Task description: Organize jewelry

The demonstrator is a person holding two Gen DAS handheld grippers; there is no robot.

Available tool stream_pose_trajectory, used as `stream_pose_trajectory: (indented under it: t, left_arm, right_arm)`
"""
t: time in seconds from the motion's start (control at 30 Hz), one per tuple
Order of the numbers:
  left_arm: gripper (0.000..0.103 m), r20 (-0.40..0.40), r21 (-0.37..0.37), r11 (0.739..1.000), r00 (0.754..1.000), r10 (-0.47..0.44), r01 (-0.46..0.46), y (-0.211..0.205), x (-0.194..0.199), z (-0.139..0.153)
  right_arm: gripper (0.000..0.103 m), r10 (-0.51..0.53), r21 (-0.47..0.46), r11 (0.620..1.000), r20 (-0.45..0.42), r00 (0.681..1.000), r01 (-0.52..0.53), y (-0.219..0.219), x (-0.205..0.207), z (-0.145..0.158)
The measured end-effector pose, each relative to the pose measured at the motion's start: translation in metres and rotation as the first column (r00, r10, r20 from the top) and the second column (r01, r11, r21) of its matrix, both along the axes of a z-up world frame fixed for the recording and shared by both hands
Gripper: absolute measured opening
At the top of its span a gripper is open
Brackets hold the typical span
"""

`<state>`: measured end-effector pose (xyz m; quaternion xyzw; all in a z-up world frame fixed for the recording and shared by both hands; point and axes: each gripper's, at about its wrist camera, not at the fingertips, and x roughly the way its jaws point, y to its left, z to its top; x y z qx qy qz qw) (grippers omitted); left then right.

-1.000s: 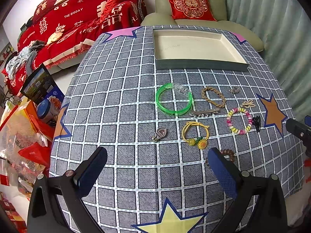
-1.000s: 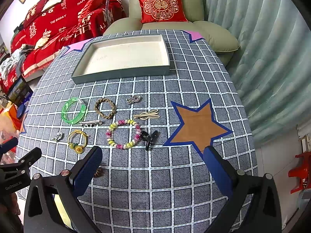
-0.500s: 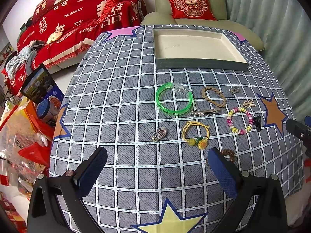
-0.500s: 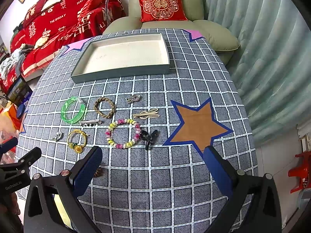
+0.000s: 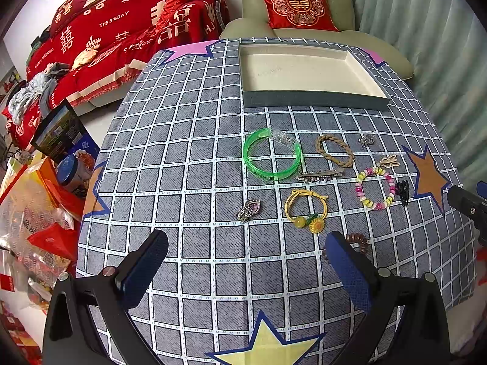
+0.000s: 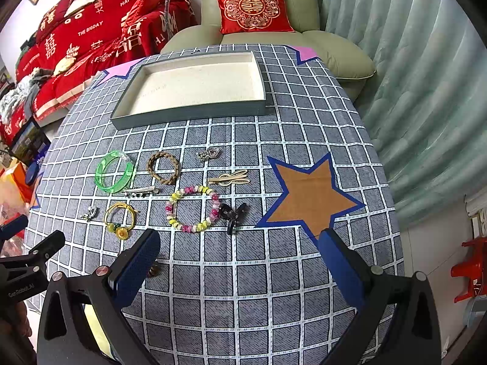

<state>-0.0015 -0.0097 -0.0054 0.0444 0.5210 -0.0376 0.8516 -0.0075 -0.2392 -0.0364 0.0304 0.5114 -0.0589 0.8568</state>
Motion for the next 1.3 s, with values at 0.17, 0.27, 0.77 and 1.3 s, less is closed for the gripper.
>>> stream_pose_trajectory:
  t: [0.17, 0.27, 0.77, 1.3]
  left_arm:
    - [0.103, -0.001, -0.001, 1.0, 1.0, -0.002, 0.002, 0.0001, 0.0002, 0.0]
    - [0.103, -0.003, -0.002, 1.0, 1.0, -0.003, 0.003, -0.0001, 0.0008, -0.0007]
    - [0.103, -0.009, -0.003, 1.0, 1.0, -0.006, 0.006, -0.0003, 0.0036, -0.001]
    - [0.103, -0.03, -0.005, 1.0, 0.999, -0.009, 0.009, -0.0019, 0.0075, -0.0066]
  right_arm:
    - [0.103, 0.0, 0.0, 1.0, -0.001, 1.0, 0.0, 0.0001, 0.0004, 0.0003]
    - [0.103, 0.0, -0.001, 1.0, 0.0, 1.0, 0.0, 0.0002, 0.0006, 0.0004]
    - [0.103, 0.001, -0.001, 1.0, -0.008, 1.0, -0.001, -0.0017, 0.001, -0.001]
    - [0.103, -0.015, 0.015, 1.0, -0.035, 0.999, 0.016, -0.0033, 0.0055, -0.0051]
